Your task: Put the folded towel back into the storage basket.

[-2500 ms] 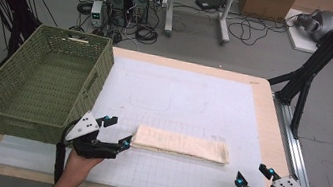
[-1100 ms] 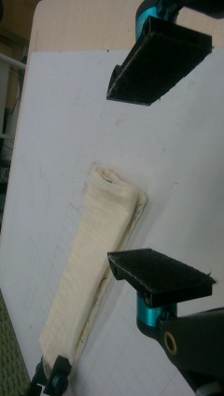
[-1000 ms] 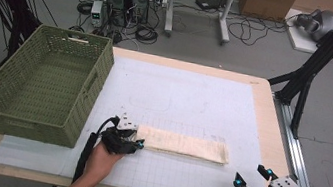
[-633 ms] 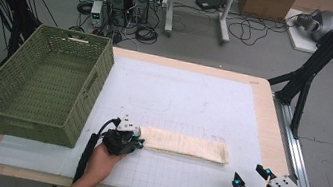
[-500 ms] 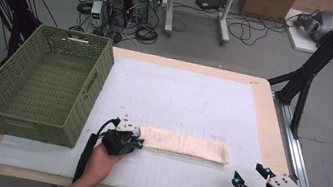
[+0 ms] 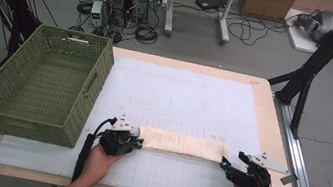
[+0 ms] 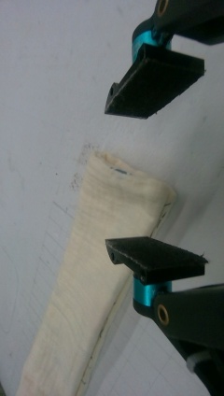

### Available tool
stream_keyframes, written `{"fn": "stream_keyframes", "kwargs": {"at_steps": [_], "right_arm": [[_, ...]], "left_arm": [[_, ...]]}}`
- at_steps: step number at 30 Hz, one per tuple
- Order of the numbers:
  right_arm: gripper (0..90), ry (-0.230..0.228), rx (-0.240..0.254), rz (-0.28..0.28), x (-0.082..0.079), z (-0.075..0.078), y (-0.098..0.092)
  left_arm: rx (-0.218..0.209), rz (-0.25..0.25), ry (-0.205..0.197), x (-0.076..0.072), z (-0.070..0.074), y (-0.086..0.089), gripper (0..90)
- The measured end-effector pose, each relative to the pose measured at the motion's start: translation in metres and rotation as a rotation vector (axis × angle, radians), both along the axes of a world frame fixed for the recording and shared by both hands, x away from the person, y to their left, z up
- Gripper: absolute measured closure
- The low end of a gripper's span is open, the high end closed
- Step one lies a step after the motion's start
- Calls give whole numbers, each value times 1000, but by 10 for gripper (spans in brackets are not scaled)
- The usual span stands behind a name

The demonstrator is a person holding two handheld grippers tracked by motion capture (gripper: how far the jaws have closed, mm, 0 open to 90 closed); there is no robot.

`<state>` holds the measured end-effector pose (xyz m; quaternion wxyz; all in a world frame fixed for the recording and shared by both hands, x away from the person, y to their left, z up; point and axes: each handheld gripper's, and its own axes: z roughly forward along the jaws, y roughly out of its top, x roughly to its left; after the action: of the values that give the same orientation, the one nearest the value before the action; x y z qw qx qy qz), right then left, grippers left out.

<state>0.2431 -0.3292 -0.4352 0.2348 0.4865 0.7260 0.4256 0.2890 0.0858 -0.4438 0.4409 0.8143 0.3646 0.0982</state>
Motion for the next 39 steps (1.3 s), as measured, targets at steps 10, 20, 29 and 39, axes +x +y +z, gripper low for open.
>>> {"fn": "stream_keyframes", "kwargs": {"at_steps": [10,20,29,39], "right_arm": [[508,111,-59,9,18,-16,9],[676,136,-21,18,17,-17,12],[692,137,-16,5,15,-17,14],[812,182,53,-12,16,-17,14]], "left_arm": [[-7,4,3,-1,0,2,813],[25,-2,-2,-1,-1,2,812],[37,-1,-11,-2,-1,0,811],[42,3,-7,-1,-3,-1,813]]}}
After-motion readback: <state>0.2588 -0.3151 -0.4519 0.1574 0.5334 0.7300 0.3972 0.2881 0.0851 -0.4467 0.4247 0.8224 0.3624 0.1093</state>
